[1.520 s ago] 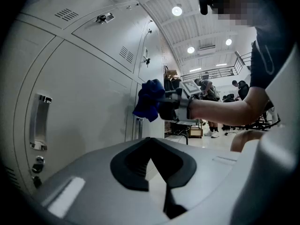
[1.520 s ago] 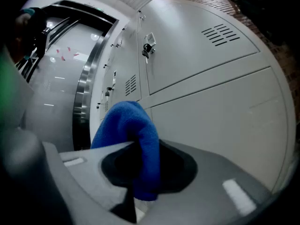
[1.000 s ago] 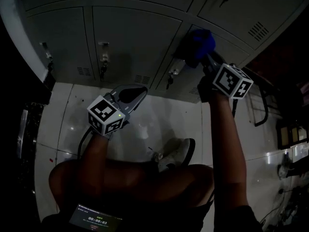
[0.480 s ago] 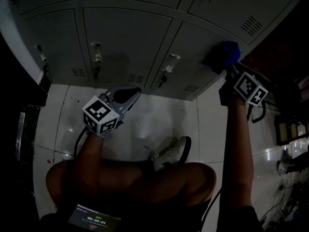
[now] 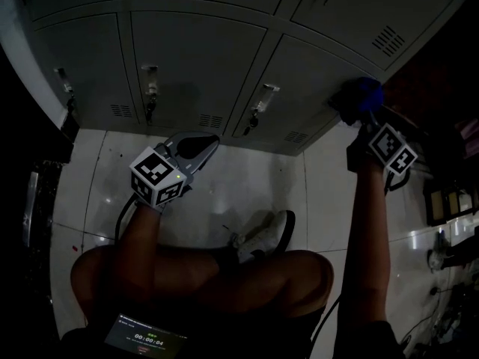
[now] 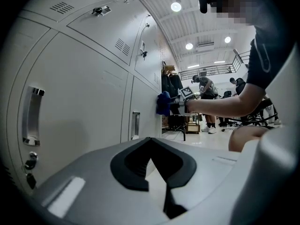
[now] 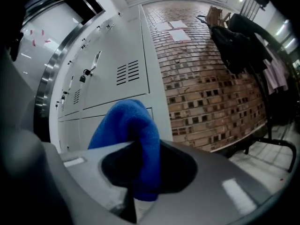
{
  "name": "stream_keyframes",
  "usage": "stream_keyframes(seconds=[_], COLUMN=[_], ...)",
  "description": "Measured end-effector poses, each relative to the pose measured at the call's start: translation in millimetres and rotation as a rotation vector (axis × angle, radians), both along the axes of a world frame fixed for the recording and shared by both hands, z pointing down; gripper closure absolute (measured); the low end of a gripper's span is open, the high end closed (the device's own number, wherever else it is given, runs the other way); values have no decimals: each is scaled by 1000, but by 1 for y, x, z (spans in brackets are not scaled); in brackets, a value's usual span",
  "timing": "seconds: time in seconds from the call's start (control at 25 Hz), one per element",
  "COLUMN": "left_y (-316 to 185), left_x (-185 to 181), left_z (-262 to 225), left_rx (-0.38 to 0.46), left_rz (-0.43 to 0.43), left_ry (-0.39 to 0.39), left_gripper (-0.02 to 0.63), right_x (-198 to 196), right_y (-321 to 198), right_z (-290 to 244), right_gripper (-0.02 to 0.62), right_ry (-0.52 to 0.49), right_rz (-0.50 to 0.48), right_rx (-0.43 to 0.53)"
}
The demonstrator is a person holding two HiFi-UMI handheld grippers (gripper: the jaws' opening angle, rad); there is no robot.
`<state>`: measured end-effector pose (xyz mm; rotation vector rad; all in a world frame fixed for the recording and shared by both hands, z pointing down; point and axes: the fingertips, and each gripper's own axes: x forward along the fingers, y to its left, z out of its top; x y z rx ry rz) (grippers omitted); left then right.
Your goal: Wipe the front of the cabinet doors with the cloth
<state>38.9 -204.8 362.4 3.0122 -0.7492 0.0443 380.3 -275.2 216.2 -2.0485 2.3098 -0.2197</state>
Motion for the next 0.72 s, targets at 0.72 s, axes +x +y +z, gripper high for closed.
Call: stream_keyframes(seconds=[0.72], left_y=[-1], left_x=[-3], left_z=[-8], left_rx=[11], left_rz=[-4], left_ry=[28], left_gripper=[601], right_x=[-226], right_y=[-39], right_z=[63], right_gripper=[523], right_ry=[-22], right_rz=[-379], right_rx=[-91])
